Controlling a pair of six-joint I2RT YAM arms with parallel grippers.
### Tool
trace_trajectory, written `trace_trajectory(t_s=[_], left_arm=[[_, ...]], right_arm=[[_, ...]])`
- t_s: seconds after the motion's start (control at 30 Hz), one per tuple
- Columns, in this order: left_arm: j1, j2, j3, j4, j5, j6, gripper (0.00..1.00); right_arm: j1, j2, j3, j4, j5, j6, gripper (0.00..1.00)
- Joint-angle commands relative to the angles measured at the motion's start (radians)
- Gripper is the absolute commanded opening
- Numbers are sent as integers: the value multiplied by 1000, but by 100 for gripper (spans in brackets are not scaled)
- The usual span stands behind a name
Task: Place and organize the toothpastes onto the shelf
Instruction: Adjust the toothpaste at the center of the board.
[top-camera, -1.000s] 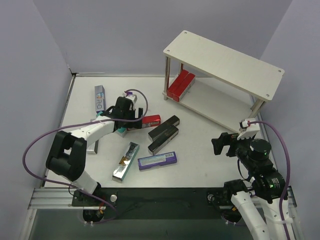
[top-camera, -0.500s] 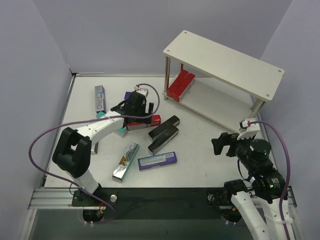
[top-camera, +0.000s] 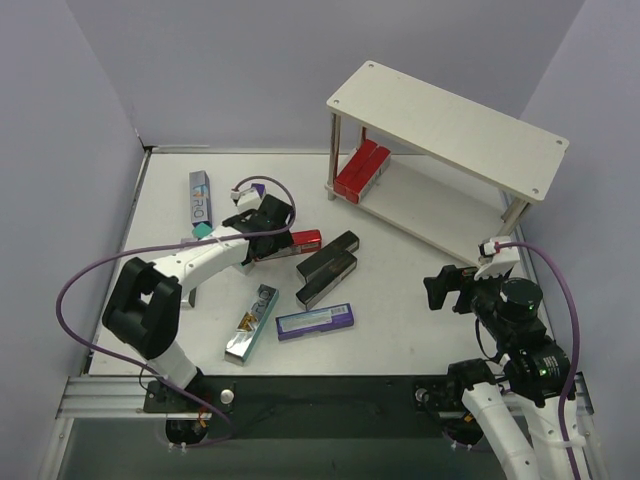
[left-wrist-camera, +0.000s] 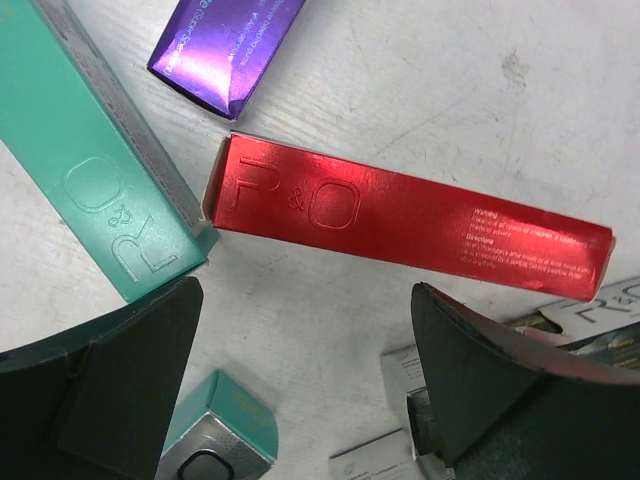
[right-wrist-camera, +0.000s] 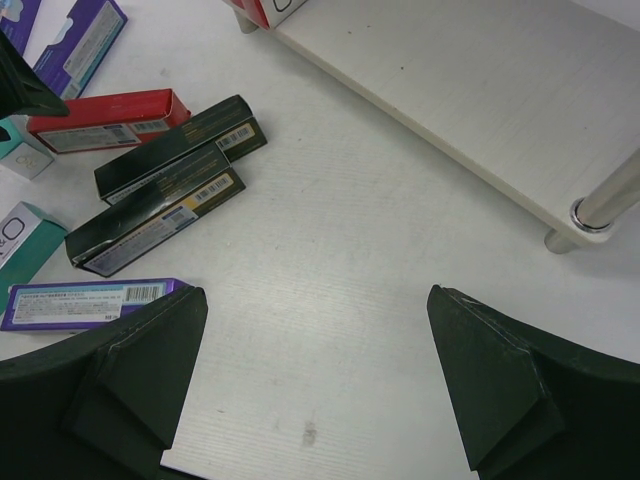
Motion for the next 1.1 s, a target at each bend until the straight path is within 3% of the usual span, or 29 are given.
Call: trace_trajectory(t_s=[0.0,0.3,0.57,0.73,0.83,1.07], left_arm=[[-4,47,44,-20,-56,-176,97],[92,196,128,133,-14,-124,97],[176,388,398,199,87,83,97],[186,445,467,332,173,280,97],[177,445,526,258,164,294,97],[7,336,486,-22,-161,200,97]], right_arm=[[7,1,15,45,17,-14,100],[7,-19,18,30,54,-24,100],[7,-4,38,16,69,-40,100],[5,1,42,10,74,-49,100],[7,1,42,2,73,-57,100],[7,-16,25,-6,85,-70,100]])
